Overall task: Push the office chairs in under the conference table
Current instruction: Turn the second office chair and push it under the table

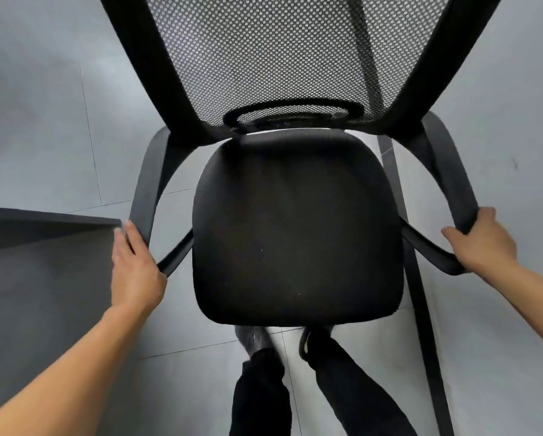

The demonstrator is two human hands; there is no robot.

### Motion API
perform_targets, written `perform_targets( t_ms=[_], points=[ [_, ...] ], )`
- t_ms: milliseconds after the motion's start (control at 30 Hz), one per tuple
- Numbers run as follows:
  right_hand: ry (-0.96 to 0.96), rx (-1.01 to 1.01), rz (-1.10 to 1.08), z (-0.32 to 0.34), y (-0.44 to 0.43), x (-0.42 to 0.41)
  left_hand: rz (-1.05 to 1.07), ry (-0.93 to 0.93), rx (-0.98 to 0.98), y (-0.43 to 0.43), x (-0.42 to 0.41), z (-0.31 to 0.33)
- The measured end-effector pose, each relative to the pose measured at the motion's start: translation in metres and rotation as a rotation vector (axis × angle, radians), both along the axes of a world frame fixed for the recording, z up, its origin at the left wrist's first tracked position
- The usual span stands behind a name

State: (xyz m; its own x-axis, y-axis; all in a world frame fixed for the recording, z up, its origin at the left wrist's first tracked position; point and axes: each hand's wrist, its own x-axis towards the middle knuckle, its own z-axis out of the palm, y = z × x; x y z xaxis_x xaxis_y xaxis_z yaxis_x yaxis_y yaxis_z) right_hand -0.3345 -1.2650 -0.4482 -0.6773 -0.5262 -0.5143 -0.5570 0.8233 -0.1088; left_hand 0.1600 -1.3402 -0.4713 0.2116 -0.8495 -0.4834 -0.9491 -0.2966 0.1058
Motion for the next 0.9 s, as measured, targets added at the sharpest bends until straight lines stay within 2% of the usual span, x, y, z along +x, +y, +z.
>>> perform_targets(
  t_ms=[167, 233, 300, 467, 600, 700, 800, 900],
  points=[
    [-0.034, 0.007, -0.067, -0.001, 0.040, 0.017, -0.053, -0.062, 0.043, -0.035, -0.004, 0.014],
    [-0.047, -0.005, -0.102, -0.005, 0.060, 0.027, -0.130, -0.085, -0.024, -0.035, -0.014, 0.021],
    [-0.074, -0.009, -0.148, -0.004, 0.081, 0.040, -0.217, -0.028, -0.074, -0.020, -0.032, 0.029],
    [-0.185, 0.008, -0.270, 0.006, 0.134, 0.093, -0.278, 0.226, 0.006, 0.057, -0.076, 0.046],
    [-0.288, -0.018, -0.413, 0.007, 0.173, 0.140, -0.243, 0.271, 0.083, 0.103, -0.085, 0.051],
    [-0.486, -0.013, -0.498, 0.008, 0.195, 0.162, -0.227, 0.276, 0.131, 0.126, -0.091, 0.051],
    [-0.670, 0.061, -0.359, 0.022, 0.212, 0.153, -0.225, 0.283, 0.161, 0.147, -0.112, 0.057],
    [-0.489, 0.052, -0.004, 0.058, 0.204, 0.106, -0.254, 0.338, 0.201, 0.178, -0.147, 0.064]
  ],
)
